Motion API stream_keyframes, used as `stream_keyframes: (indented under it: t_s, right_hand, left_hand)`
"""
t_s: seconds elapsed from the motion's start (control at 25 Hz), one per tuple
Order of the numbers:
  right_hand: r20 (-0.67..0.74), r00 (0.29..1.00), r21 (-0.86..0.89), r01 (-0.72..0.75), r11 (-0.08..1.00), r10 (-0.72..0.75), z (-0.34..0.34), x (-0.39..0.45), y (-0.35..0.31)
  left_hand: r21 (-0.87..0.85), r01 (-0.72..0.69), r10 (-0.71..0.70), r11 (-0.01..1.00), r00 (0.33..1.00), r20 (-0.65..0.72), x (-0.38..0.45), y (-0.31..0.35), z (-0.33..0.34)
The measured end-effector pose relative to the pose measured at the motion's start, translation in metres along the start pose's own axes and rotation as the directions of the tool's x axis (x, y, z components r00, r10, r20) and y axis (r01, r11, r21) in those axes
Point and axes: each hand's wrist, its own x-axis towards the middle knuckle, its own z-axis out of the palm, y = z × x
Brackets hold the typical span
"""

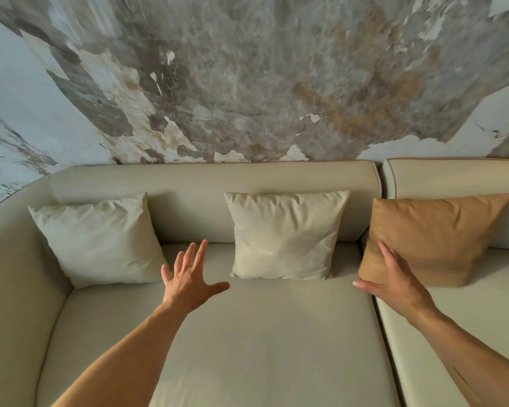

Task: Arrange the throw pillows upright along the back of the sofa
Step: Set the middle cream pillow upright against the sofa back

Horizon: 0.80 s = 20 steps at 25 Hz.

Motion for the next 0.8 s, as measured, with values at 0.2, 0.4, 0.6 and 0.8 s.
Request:
stream_keyframes:
  t_s: [0.2, 0.4, 0.6, 0.8]
  right_hand:
    - [0.038, 0.997, 0.096, -0.067, 0.993, 0.064, 0.053, 0.075, 0.007]
    - [0.188, 0.976, 0.210, -0.152, 0.966, 0.113, 0.132, 0.183, 0.038]
    - [0.265, 0.935, 0.343, -0.319, 0.883, 0.235, 0.171, 0.236, 0.067]
    - [0.278, 0.920, 0.486, -0.382, 0.786, 0.275, 0.187, 0.246, 0.062]
  left_hand:
    - [-0.027, 0.025, -0.022, 0.999, 0.996, 0.091, 0.072, -0.012, 0.063]
    - [-0.127, 0.057, -0.038, 0.990, 0.989, 0.144, 0.156, -0.002, 0.127]
    - [-0.203, 0.033, 0.003, 0.979, 0.985, 0.174, 0.216, 0.019, 0.163]
    - [-0.517, 0.043, 0.060, 0.855, 0.982, 0.180, 0.236, 0.024, 0.169]
